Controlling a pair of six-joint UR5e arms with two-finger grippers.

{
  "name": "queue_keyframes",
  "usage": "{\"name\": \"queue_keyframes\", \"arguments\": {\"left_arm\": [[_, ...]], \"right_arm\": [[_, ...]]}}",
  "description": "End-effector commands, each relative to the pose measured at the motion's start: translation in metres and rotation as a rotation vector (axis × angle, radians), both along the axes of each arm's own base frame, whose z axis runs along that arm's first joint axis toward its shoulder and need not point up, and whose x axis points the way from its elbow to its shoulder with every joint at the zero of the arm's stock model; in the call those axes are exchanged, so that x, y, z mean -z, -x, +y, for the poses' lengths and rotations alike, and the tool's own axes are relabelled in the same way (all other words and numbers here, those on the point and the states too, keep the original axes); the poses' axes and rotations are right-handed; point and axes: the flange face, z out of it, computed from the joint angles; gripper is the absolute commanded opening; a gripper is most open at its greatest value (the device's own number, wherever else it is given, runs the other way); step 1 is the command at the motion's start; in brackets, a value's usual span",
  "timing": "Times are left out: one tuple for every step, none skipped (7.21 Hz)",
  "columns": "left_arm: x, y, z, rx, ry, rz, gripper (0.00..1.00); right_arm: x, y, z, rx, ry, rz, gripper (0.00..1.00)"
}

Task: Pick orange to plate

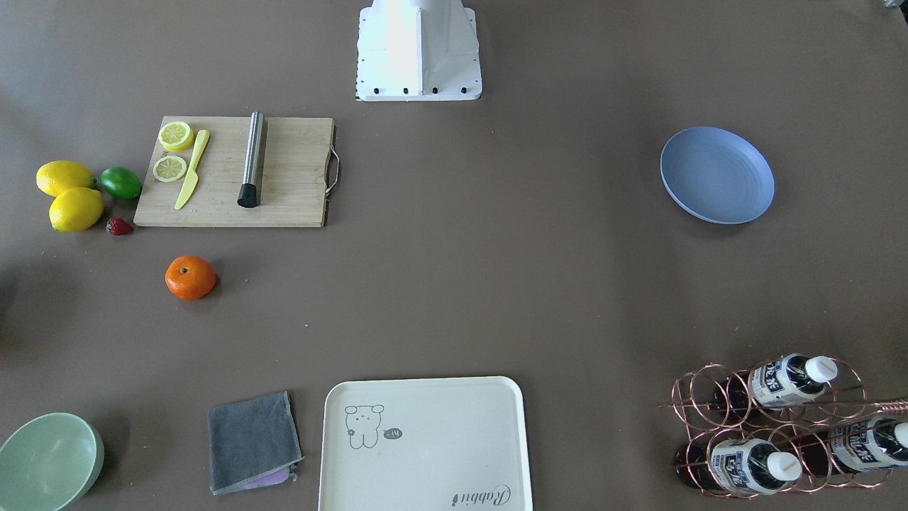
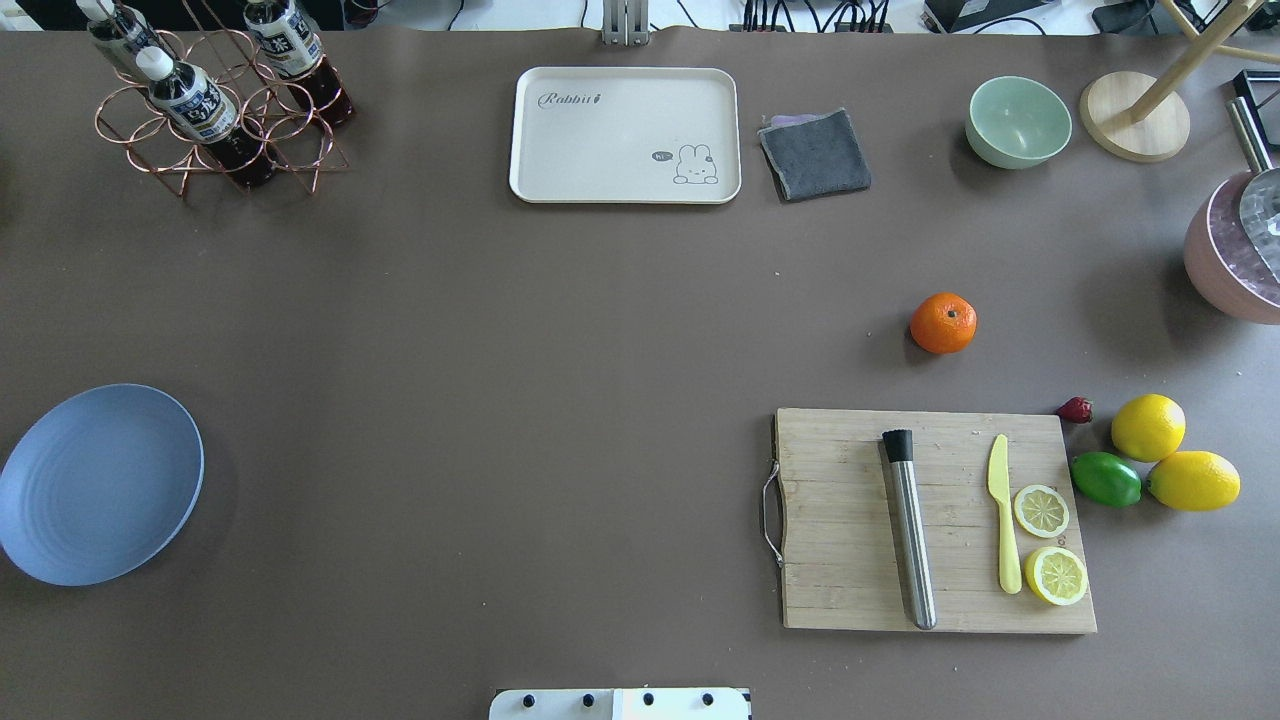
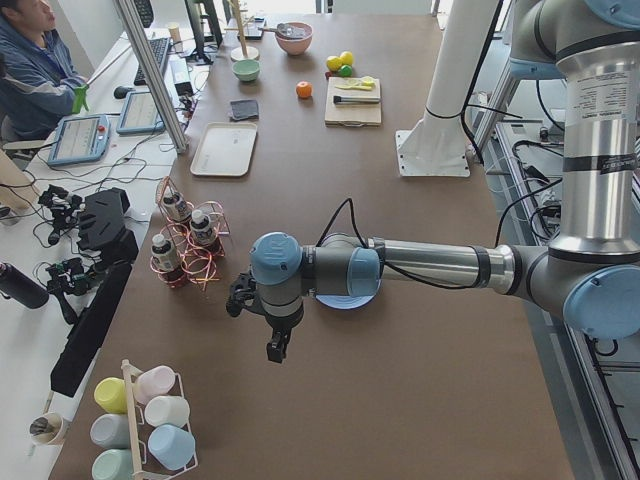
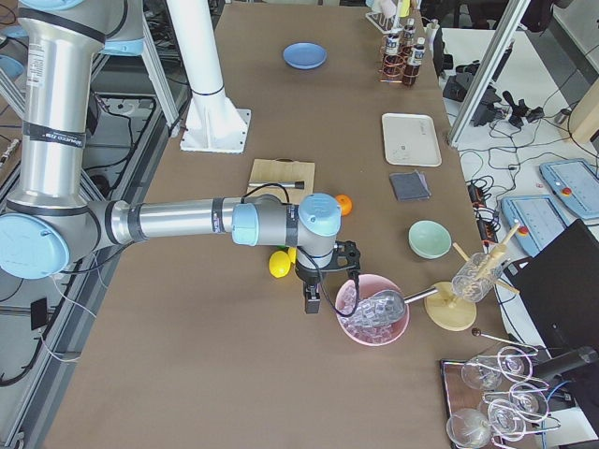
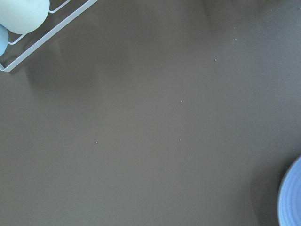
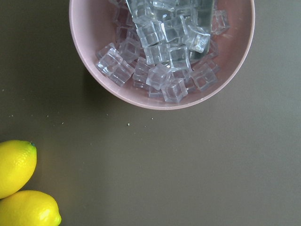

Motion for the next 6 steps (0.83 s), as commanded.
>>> {"name": "queue_keyframes", "arguments": {"left_arm": [[-0.005,-0.001,0.006,-0.002,0.009,0.000,0.99],[-0.004,-0.001,0.006,-0.002,0.009,0.002,0.99],[-0.002,-0.001,0.006,-0.002,0.003,0.000,0.99],[0.000,0.000,0.004,-0.001,-0.001,-0.006,0.99],[0.000,-0.001,0.002,-0.002,0.000,-0.006,0.99],[0.008,-0.002,0.000,-0.003,-0.020,0.001,0.99]], "right_arm": [[0.000,0.001,0.000,0.000,0.001,-0.008,1.00],[0.000,0.001,0.000,0.000,0.001,-0.008,1.00],[0.001,0.001,0.000,0.000,-0.001,-0.009,1.00],[0.004,0.001,0.000,0.000,-0.005,-0.011,1.00],[0.004,0.001,0.000,0.000,-0.007,-0.011,1.00],[0.010,0.001,-0.001,0.000,-0.019,-0.012,1.00]]}}
